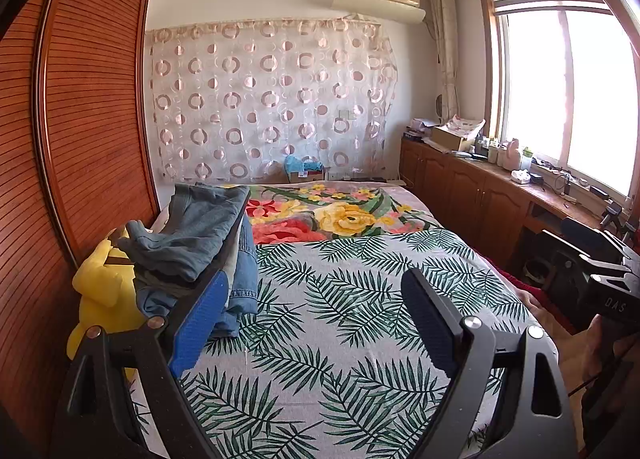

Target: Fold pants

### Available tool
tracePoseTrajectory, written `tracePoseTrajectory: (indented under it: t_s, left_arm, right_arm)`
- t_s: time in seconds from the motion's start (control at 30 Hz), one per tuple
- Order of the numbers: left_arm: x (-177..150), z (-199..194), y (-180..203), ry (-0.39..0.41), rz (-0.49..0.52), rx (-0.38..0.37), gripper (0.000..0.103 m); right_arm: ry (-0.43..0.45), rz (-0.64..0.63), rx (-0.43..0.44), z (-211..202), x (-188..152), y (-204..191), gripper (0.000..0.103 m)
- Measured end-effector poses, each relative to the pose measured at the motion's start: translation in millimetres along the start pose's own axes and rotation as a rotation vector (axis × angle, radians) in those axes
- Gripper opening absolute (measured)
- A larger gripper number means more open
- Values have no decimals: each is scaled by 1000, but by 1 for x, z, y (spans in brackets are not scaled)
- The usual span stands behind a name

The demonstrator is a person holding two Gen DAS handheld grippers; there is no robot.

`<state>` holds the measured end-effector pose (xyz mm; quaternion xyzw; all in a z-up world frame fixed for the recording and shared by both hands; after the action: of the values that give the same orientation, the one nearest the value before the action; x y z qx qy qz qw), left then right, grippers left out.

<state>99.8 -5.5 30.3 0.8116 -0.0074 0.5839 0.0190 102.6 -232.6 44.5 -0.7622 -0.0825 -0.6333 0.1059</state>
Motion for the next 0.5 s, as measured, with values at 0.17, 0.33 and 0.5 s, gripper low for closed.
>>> tracePoseTrajectory:
  t_s: [0.17,0.33,0.5]
  left_arm:
    - [-1,0,0,0,2,-1,89]
    - [-1,0,0,-1,2,-1,89]
    - [-1,0,0,0,2,0,89]
  right_arm:
    - [1,-1,-2,0,-1,0,97]
    - [-1,0,-1,0,-2,0,97]
    - [-3,0,-1,1,-2,0,97]
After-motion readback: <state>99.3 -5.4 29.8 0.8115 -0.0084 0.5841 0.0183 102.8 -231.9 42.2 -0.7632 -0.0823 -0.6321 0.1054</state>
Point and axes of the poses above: each gripper's, at about its wrist camera, not at the fingertips, and z roughly the way its jaws point, y to its right, x to its top, the point moved 9 cm from there along z, roughly the way its jaws point, and after that the axes turned 6 degrees about y, right-handed, at the moved point
